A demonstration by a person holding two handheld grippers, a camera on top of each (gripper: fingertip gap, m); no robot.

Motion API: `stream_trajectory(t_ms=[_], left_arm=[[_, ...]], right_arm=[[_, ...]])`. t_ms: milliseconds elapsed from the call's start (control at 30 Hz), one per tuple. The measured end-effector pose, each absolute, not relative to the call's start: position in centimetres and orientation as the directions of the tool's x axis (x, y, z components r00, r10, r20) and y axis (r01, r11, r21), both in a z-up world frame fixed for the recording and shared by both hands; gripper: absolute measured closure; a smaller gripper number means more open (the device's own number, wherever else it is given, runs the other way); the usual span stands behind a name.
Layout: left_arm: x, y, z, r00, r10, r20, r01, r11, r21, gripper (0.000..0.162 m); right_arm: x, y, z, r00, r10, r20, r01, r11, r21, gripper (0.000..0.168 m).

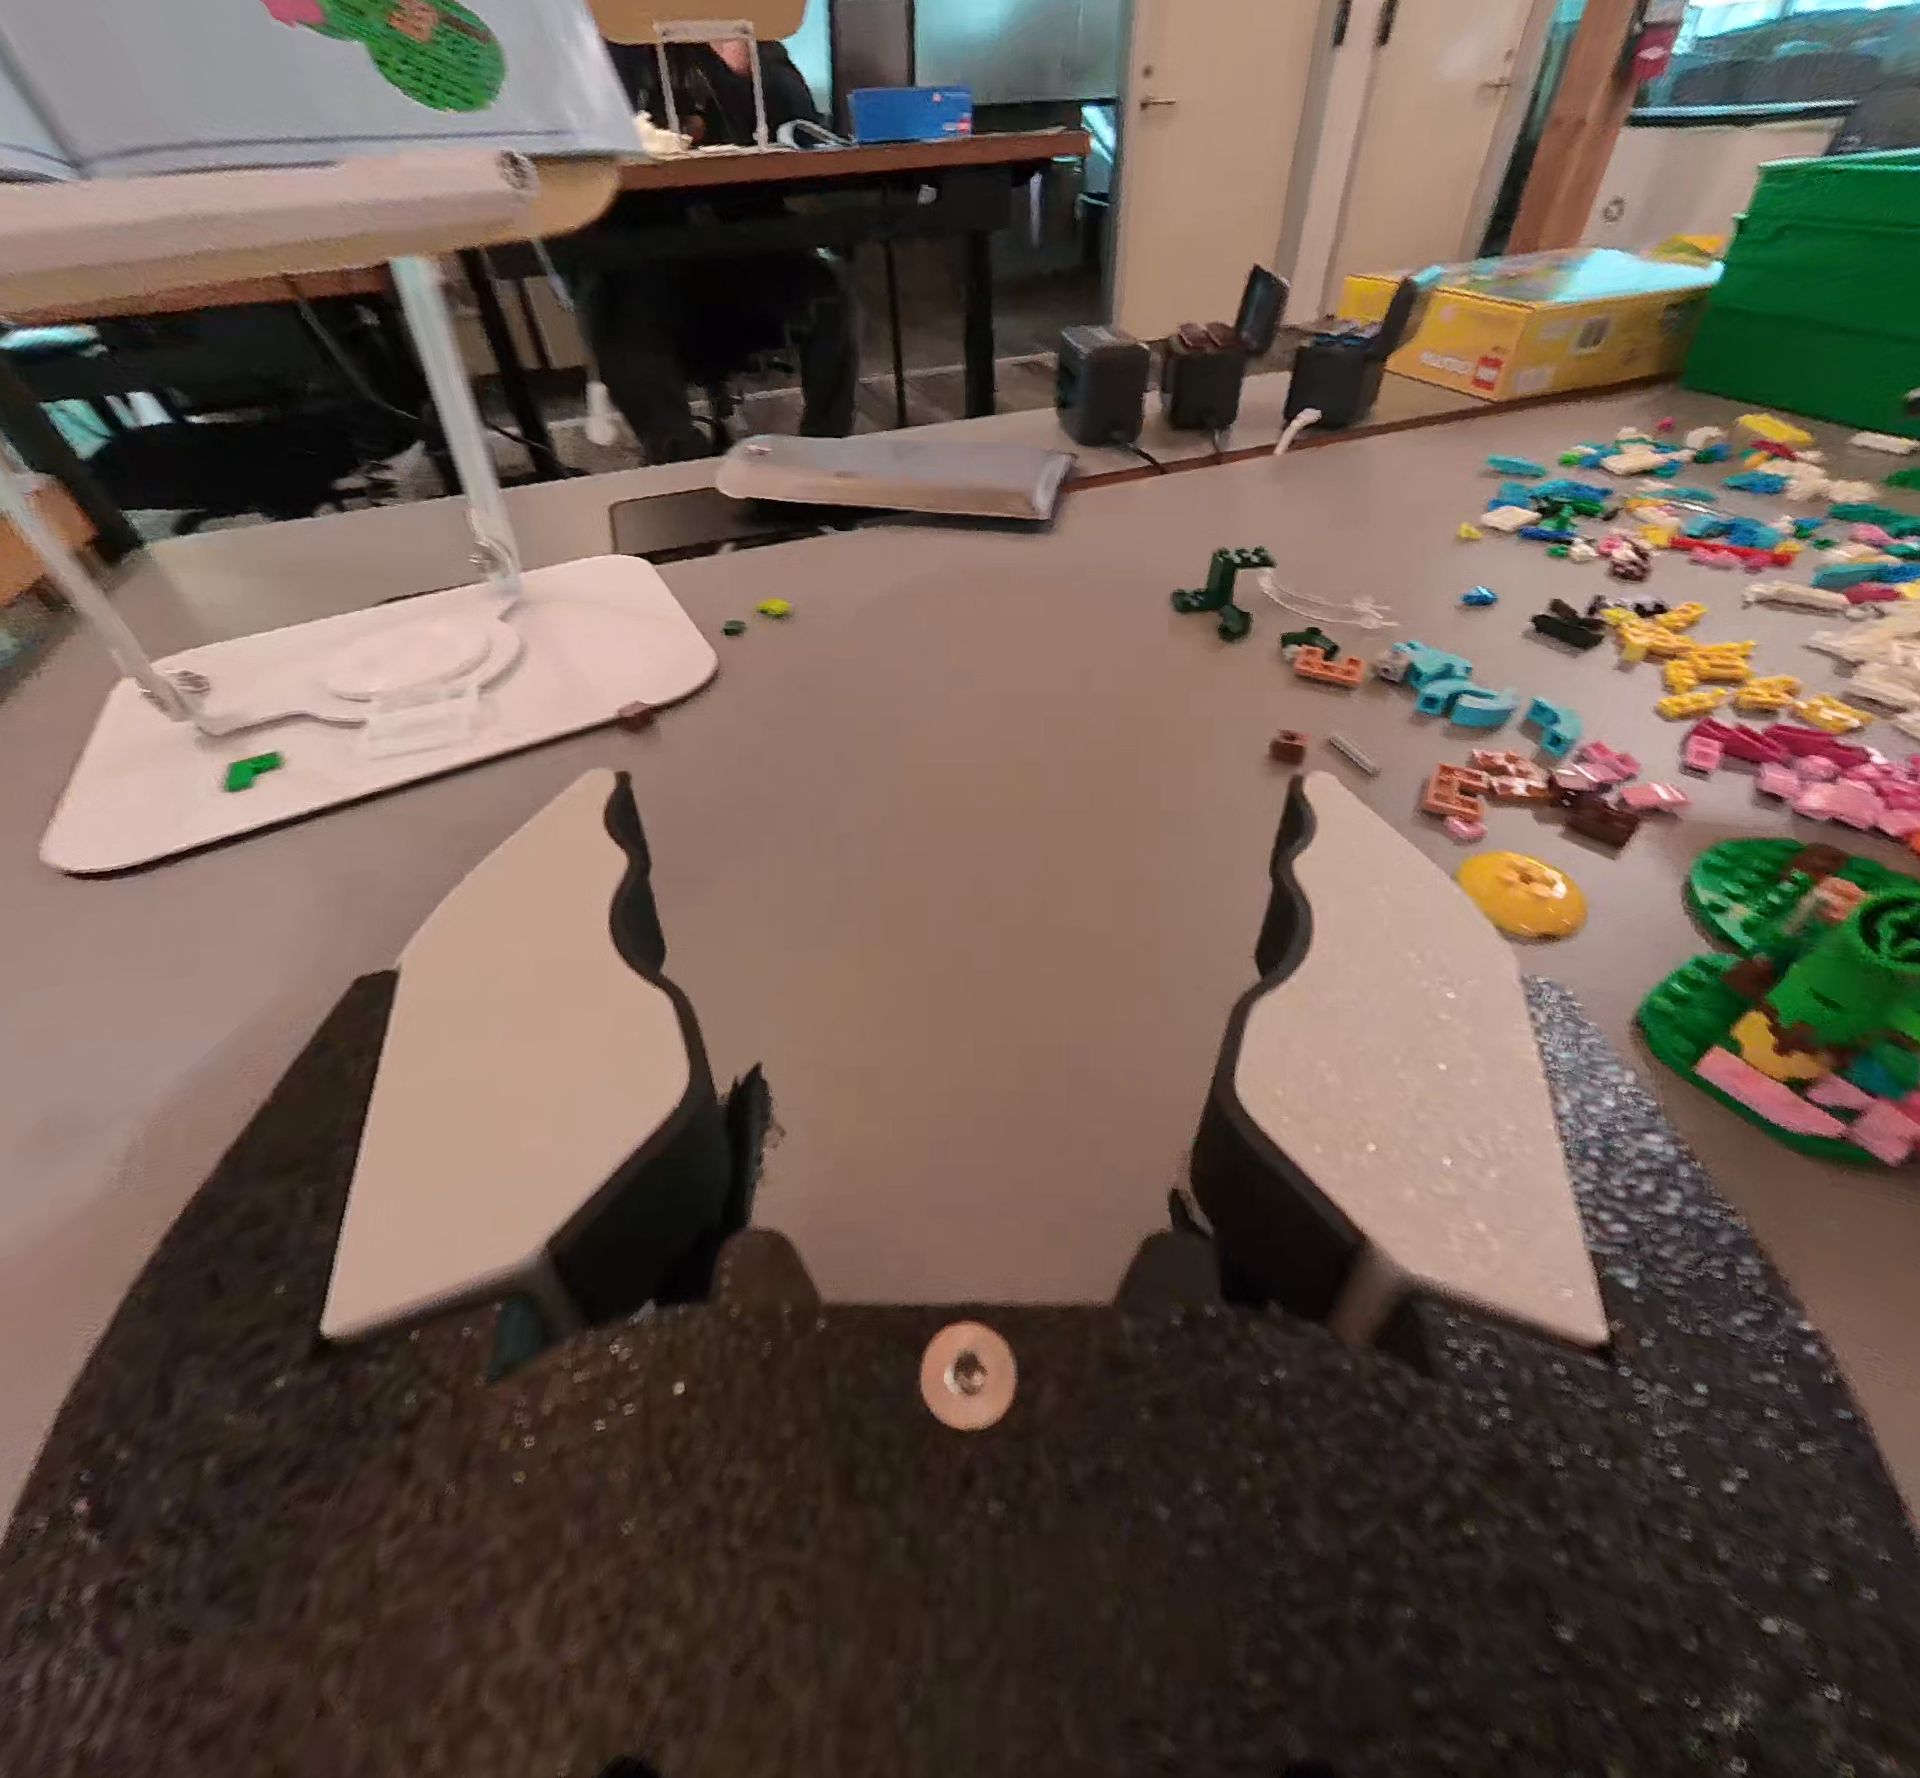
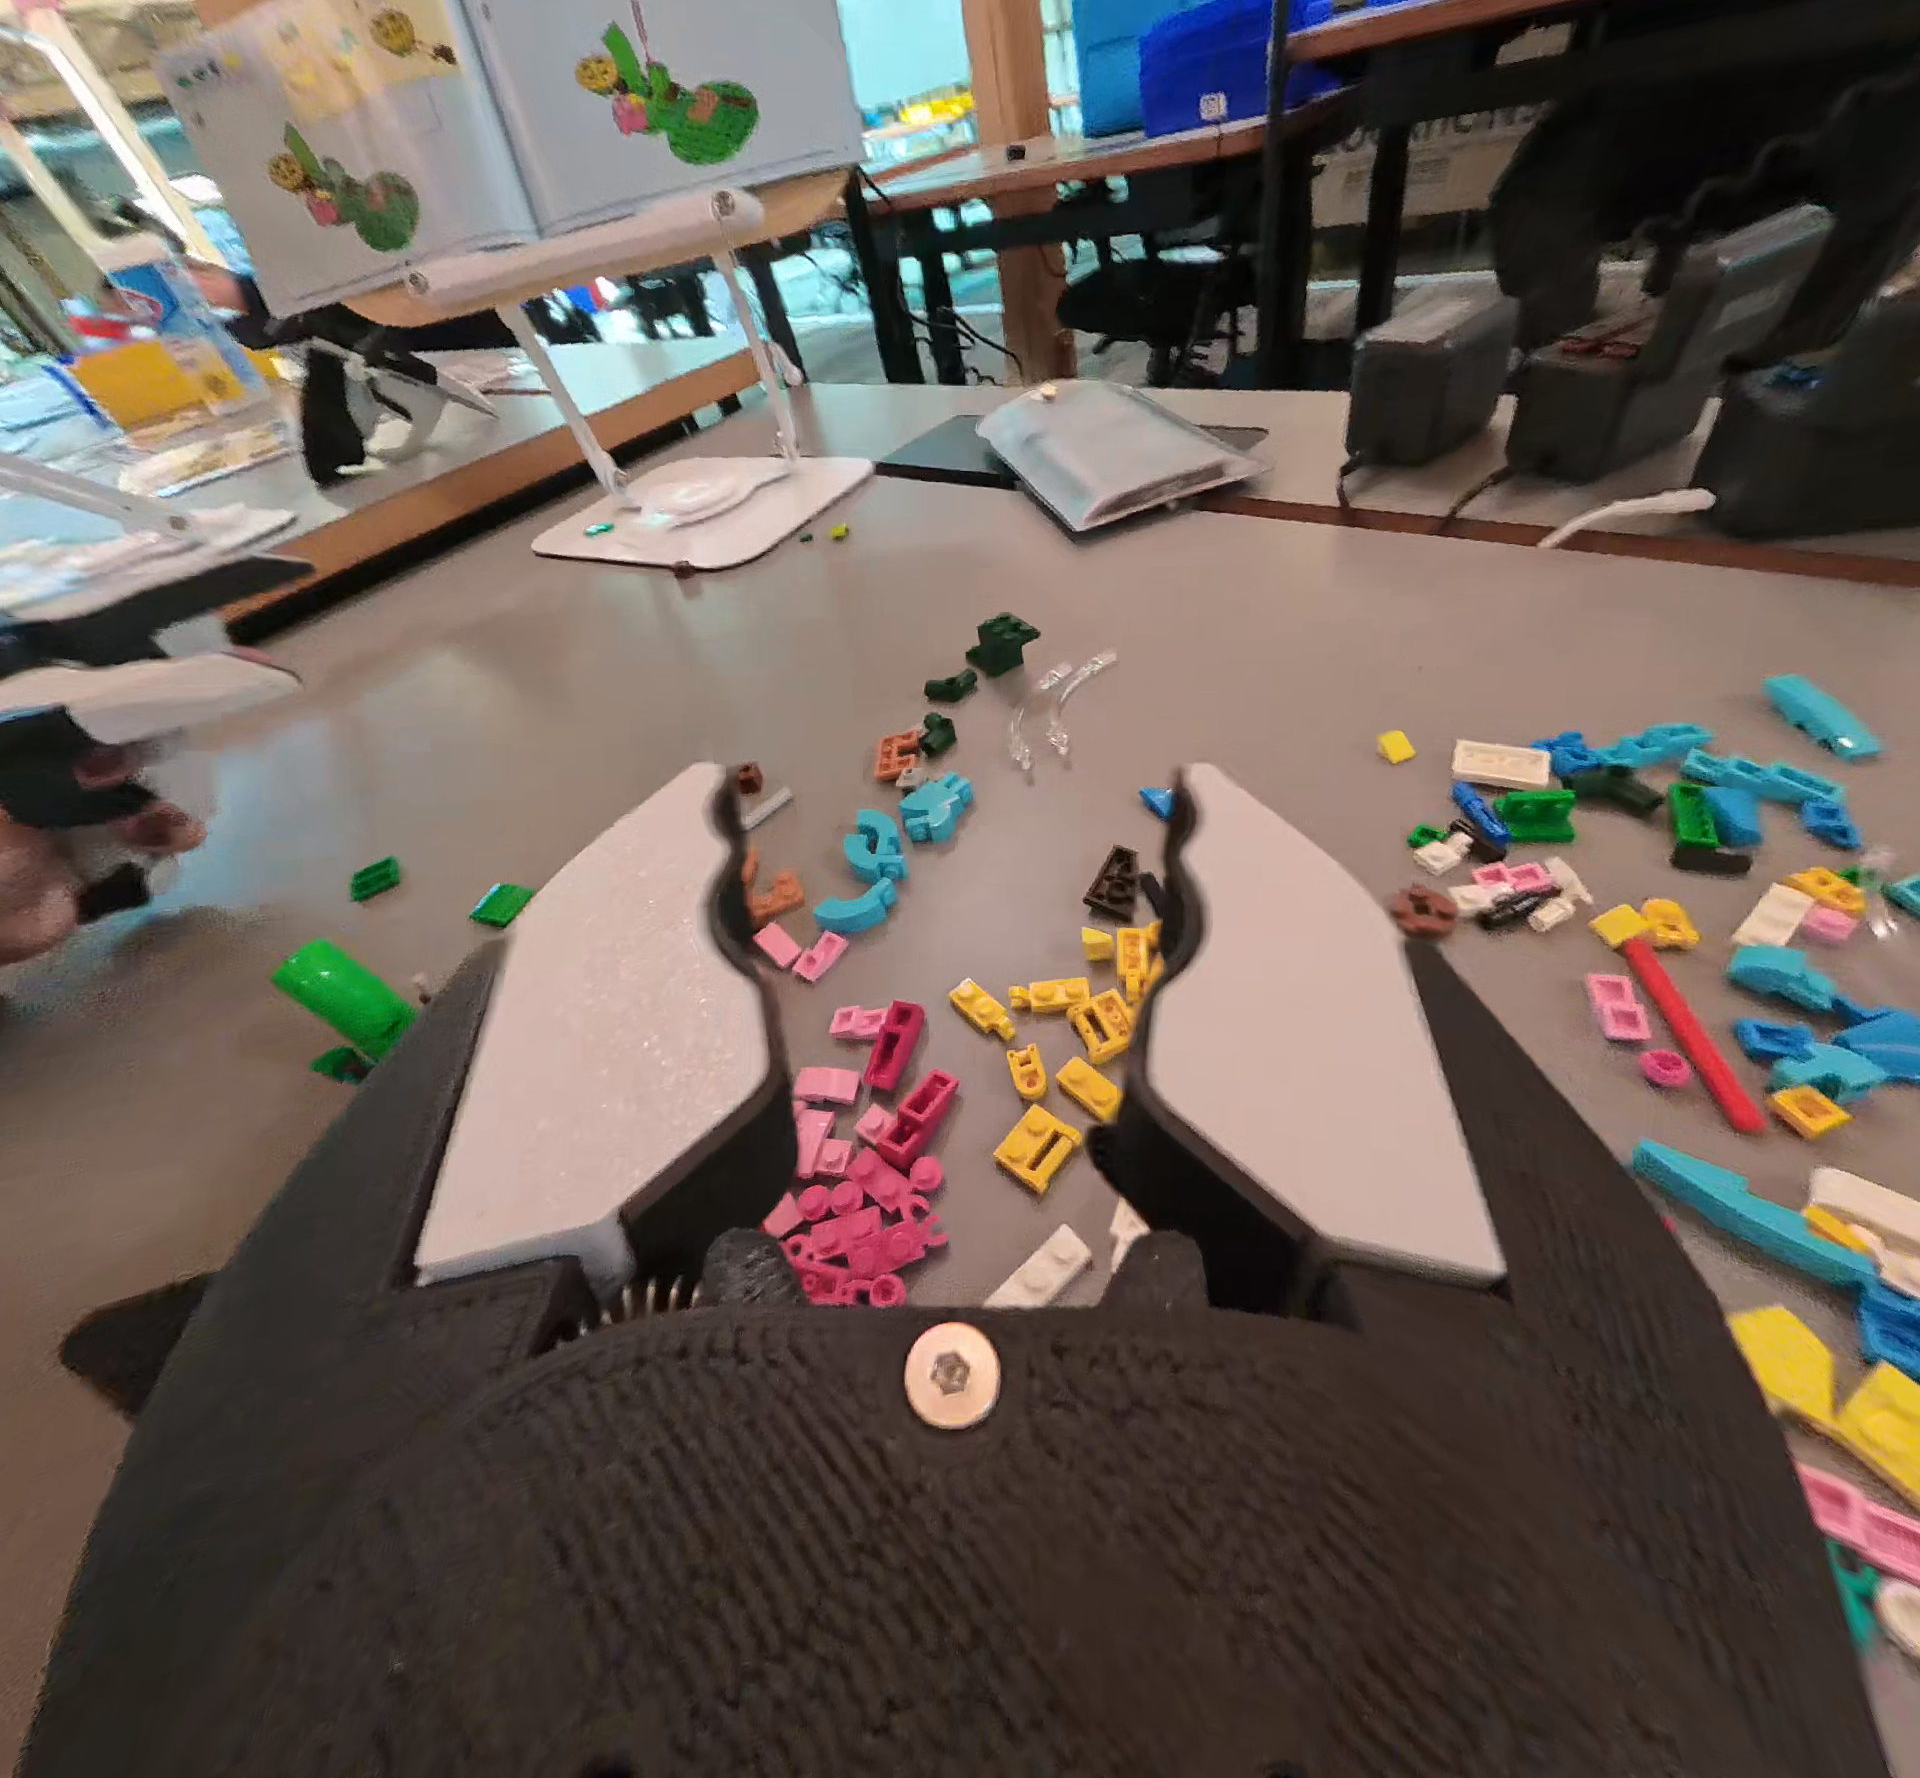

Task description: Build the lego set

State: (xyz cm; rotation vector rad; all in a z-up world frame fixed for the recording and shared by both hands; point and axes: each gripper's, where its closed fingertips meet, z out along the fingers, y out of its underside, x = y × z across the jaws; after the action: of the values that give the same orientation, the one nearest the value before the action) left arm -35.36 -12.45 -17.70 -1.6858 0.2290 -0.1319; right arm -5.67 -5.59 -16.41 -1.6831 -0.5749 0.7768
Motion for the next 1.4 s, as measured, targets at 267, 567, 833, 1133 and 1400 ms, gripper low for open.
stream_trajectory(t_ms=[267, 567, 833, 1133, 1400], left_arm=[[-31.7, -14.3, -16.3, 0.942, -0.337, -0.01, -0.005, 0.013, -1.0, 0.065], [-26.6, -15.8, -16.3, 0.799, -0.597, -0.069, -0.052, 0.046, -0.998, 0.095], [-25.8, -16.1, -14.7, 0.809, -0.587, -0.026, 0.032, 0.088, -0.996, 0.162], [-30.2, -14.5, -14.2, 0.983, -0.165, -0.074, -0.052, 0.135, -0.99, 0.162], [-29.6, -14.9, -15.4, 0.962, -0.229, -0.152, -0.124, 0.133, -0.983, 0.162]], right_arm=[[-7.9, -9.2, -14.5, 0.489, 0.871, -0.053, -0.016, -0.052, -0.999, 0.168], [-10.9, -14.0, -14.2, 0.271, 0.945, 0.181, 0.033, 0.179, -0.983, 0.168], [-10.7, -14.2, -13.8, 0.273, 0.944, 0.185, 0.007, 0.19, -0.982, 0.168], [-5.1, -6.4, -14.7, 0.808, 0.575, 0.128, 0.091, 0.094, -0.991, 0.168], [-5.0, -6.3, -14.8, 0.847, 0.509, 0.151, 0.123, 0.088, -0.988, 0.168]])
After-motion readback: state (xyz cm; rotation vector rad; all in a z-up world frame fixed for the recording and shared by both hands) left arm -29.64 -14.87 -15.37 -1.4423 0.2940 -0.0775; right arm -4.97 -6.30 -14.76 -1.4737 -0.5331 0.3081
